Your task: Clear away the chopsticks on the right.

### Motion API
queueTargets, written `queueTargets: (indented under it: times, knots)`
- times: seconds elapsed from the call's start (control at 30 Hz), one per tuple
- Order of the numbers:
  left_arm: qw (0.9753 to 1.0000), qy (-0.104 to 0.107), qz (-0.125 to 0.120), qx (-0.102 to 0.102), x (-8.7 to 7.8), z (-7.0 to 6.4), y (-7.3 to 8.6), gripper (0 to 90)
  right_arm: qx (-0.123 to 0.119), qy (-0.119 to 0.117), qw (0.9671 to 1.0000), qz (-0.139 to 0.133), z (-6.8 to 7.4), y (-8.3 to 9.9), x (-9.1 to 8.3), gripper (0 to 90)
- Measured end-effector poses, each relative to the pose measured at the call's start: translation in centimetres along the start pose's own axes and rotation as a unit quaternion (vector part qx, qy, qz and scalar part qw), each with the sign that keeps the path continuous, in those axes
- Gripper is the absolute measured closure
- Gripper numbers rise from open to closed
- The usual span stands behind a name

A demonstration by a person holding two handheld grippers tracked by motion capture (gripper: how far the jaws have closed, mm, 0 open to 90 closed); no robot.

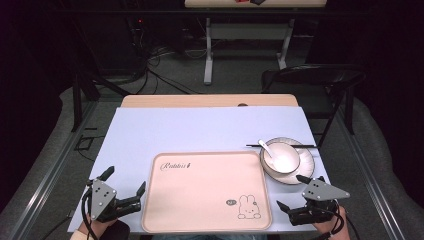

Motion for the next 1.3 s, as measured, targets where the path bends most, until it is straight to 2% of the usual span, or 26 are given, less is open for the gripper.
queueTargets:
  times: [0.1,0.27,0.37,0.47,0.6,0.67,0.97,1.13,1.3]
  knots:
    - [1.0,0.001,-0.001,0.001,0.0,0.0,0.0,0.0,0.002,-0.003,0.9999,0.01,-0.1,0.1,0.0,0.8]
    - [1.0,0.004,0.004,0.006,0.1,-0.2,0.0,0.0,-0.005,0.004,0.9997,0.022,-0.4,0.1,0.0,0.0]
    - [1.0,0.0,0.002,0.002,0.0,-0.1,0.0,0.0,-0.006,0.009,0.9996,0.026,-0.6,0.1,-0.2,0.0]
    - [1.0,-0.001,0.006,0.0,0.1,0.0,0.0,0.0,-0.017,0.016,0.9993,0.03,-0.8,-0.1,-0.4,0.0]
    - [1.0,-0.001,0.005,0.0,0.1,0.0,0.0,0.0,-0.014,0.003,0.9984,0.055,-1.2,-0.1,-0.1,0.0]
    - [1.0,0.0,0.006,0.0,0.1,0.0,0.0,0.0,-0.022,-0.005,0.9973,0.069,-1.5,-0.2,0.1,0.0]
    - [1.0,0.001,0.008,0.001,0.1,0.0,0.0,0.0,-0.044,-0.022,0.9945,0.092,-2.7,-1.5,-0.3,0.0]
    - [0.9999,0.001,0.01,0.001,0.2,-0.1,0.0,0.0,-0.052,-0.05,0.9894,0.126,-4.4,-2.4,-0.1,0.0]
    - [0.9999,0.0,0.01,0.0,0.2,0.0,0.0,0.0,-0.052,-0.061,0.9872,0.138,-5.8,-3.3,0.3,0.0]
Point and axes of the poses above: each handheld gripper's, and its own axes: x roughly forward along the jaws, y roughly out of its underside, z roughly to its left, the point moved 1 cm from there along x, roughly forward along the jaws, and after that the axes turned 15 degrees about -z, right-handed, at the moved point
